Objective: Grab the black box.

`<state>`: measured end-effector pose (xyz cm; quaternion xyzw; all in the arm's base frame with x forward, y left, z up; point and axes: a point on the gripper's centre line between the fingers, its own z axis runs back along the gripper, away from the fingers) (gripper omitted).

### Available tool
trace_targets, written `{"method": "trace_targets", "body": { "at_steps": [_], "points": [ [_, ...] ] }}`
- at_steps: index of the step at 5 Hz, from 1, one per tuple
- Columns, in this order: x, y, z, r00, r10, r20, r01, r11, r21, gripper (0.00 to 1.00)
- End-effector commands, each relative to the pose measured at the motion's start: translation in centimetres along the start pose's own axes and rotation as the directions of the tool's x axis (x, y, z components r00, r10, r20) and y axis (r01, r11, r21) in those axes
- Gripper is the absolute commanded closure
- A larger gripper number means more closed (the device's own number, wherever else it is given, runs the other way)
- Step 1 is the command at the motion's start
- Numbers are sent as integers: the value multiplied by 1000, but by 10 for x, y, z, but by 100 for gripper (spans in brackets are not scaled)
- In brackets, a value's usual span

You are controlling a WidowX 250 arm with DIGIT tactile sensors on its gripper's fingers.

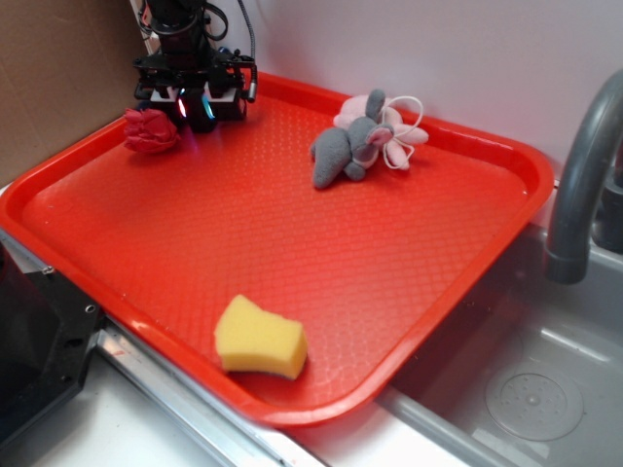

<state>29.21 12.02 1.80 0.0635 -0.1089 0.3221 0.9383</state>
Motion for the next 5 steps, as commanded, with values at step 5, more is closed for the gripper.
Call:
{"method": "trace_targets", "body": {
  "at_steps": [5],
  "points": [
    [-114,-3,250,821,-562,97,552,739,-387,100]
  ]
}}
